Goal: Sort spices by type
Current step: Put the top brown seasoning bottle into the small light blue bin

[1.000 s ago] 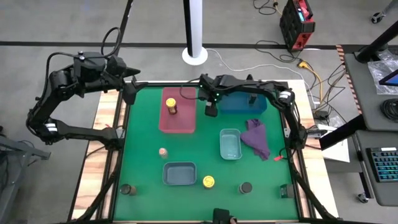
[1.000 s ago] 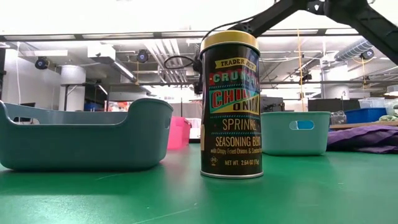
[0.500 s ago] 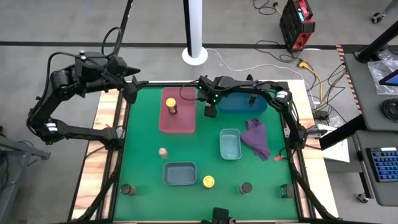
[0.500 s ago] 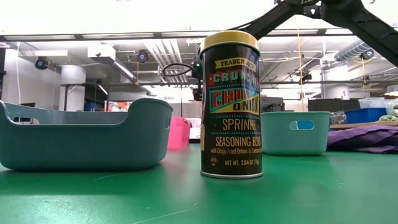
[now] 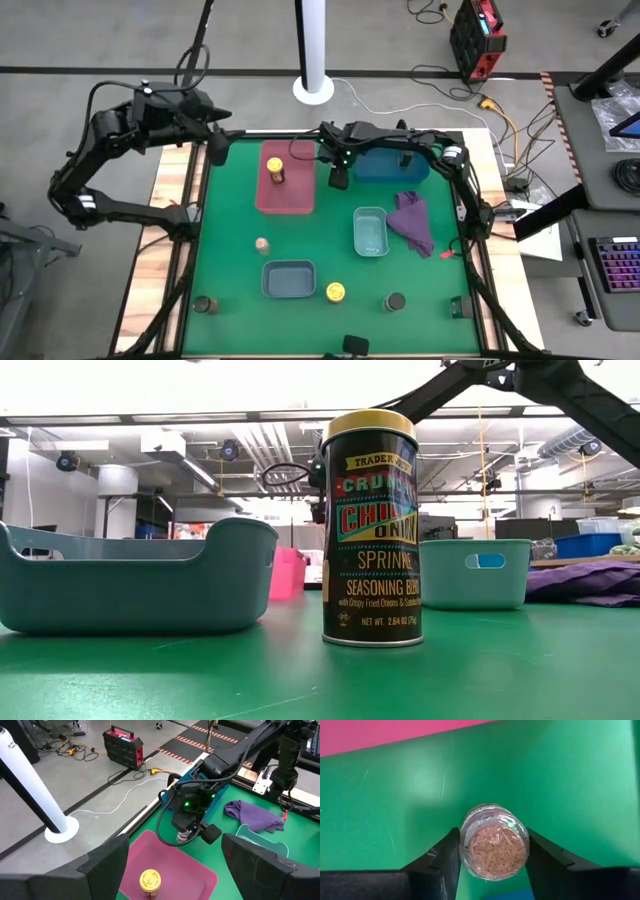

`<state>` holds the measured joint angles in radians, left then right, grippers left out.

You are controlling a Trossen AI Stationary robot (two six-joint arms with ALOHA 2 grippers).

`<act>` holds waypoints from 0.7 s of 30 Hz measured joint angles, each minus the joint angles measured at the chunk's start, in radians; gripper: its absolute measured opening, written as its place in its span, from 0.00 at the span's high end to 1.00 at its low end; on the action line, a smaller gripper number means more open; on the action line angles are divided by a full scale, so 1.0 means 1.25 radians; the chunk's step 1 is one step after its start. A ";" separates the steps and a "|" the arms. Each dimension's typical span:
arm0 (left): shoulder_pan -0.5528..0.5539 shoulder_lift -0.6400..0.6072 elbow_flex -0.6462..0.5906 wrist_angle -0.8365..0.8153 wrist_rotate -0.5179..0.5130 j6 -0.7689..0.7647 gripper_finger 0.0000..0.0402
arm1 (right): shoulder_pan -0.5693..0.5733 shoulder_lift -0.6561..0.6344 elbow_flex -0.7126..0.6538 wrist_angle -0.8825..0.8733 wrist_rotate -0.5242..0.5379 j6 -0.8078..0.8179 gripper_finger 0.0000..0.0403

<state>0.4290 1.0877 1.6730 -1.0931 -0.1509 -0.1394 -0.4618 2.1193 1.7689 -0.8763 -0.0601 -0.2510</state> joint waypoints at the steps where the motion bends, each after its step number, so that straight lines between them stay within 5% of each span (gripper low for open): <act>1: 0.000 0.003 0.000 0.000 0.000 0.000 0.25 | 0.000 0.000 0.013 -0.019 0.000 0.003 0.59; 10: 0.000 0.008 0.000 0.001 0.000 0.000 0.25 | 0.038 -0.076 0.149 -0.198 -0.062 0.061 0.59; 21: 0.000 0.006 0.000 0.001 0.000 0.002 0.25 | 0.246 -0.259 0.045 -0.246 -0.072 0.158 0.59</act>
<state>0.4290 1.0954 1.6730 -1.0920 -0.1509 -0.1368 -0.1546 1.7958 1.8256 -1.1837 -0.1500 -0.0534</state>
